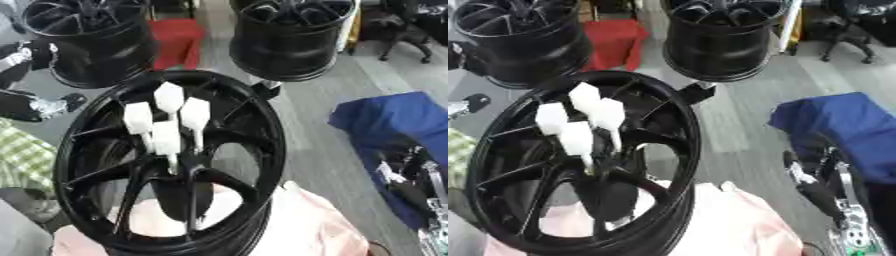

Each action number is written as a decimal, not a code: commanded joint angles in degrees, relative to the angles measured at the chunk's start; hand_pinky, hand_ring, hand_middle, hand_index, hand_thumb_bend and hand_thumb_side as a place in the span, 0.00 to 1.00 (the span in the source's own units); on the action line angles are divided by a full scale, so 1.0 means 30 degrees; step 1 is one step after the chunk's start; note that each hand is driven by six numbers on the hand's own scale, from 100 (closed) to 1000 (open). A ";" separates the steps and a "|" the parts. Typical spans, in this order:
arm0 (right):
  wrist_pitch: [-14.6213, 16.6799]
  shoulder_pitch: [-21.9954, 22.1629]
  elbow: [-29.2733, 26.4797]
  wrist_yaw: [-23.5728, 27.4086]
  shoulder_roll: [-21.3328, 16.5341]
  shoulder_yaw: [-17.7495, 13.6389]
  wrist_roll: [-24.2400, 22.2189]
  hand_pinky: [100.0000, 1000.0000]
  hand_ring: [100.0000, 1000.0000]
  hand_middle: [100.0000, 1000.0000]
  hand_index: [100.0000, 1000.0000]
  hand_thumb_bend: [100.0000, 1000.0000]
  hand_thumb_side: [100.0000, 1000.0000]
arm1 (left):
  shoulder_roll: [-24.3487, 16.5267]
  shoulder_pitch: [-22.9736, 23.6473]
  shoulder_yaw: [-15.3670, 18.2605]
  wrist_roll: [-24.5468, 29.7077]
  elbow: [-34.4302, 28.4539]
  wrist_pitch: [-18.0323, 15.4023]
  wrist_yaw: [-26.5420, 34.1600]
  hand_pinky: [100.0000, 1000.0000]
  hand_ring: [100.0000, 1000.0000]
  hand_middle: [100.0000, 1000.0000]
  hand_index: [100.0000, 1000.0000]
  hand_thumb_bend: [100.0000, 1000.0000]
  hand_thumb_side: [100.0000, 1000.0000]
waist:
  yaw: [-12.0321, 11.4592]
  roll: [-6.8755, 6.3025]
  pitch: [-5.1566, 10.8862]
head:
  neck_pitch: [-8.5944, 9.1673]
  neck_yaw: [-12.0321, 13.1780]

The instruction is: Pull the pin out of the wheel hub.

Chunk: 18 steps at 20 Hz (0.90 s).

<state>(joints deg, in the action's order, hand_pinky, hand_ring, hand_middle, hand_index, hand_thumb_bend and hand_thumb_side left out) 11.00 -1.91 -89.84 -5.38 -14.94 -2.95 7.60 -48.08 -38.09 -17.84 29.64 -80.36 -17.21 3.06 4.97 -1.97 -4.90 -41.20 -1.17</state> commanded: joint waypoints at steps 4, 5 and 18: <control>0.0047 -0.0030 -0.0131 -0.0032 -0.0443 -0.0028 -0.0052 0.52 0.66 0.71 0.92 0.33 0.35 | 0.0232 -0.1991 -0.1833 0.1930 0.2085 -0.2004 -0.0753 0.77 0.73 0.76 0.87 0.32 0.30 | -0.0098 0.0042 0.0343 | -0.0021 0.0017; 0.0048 -0.0017 -0.0125 -0.0033 -0.0441 -0.0032 -0.0051 0.52 0.66 0.71 0.92 0.33 0.35 | 0.0435 -0.2210 -0.1879 0.2278 0.2410 -0.2231 -0.0902 0.77 0.73 0.76 0.87 0.32 0.30 | -0.0120 0.0049 0.0356 | -0.0035 0.0014; 0.0052 0.0034 -0.0088 -0.0031 -0.0395 -0.0038 -0.0046 0.52 0.66 0.71 0.92 0.33 0.36 | 0.2020 -0.3626 -0.1702 0.7012 0.2855 -0.1794 -0.0278 0.77 0.73 0.77 0.87 0.32 0.31 | -0.0220 0.0119 0.0482 | -0.0111 0.0014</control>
<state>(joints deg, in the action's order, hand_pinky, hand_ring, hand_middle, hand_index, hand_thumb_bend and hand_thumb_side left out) 11.05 -1.46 -89.51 -5.38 -14.94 -2.83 7.55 -41.16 -47.53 -23.75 45.11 -71.05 -18.61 1.44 4.34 -1.72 -4.49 -41.65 -1.15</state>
